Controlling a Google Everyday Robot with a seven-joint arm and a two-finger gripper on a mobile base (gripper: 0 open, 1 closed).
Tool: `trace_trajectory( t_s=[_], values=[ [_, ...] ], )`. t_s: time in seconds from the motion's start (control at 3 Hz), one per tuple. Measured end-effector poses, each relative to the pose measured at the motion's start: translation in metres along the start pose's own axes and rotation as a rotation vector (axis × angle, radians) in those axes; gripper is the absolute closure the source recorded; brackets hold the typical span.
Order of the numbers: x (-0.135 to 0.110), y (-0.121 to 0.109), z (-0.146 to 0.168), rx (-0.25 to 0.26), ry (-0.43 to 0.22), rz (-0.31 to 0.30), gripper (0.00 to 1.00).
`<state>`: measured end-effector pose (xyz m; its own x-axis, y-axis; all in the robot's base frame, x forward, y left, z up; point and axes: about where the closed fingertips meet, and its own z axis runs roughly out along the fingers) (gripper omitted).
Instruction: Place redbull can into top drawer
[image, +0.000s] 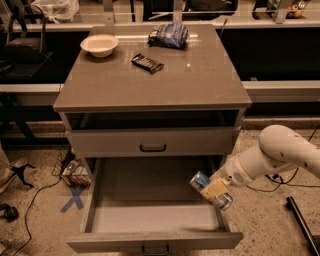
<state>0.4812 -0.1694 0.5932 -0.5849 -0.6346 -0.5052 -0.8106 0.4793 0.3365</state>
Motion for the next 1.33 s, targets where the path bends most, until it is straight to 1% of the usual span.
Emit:
trace_trajectory(
  t_s=[0.33, 0.67, 1.0, 1.33],
  values=[
    [0.001, 0.0, 0.004, -0.004, 0.003, 0.002, 1.0],
    [0.001, -0.012, 0.041, 0.001, 0.006, 0.02, 1.0],
    [-0.006, -0.036, 0.11, -0.007, -0.013, 0.05, 0.74],
    [-0.007, -0.049, 0.151, -0.011, -0.014, 0.092, 0.51]
  ],
)
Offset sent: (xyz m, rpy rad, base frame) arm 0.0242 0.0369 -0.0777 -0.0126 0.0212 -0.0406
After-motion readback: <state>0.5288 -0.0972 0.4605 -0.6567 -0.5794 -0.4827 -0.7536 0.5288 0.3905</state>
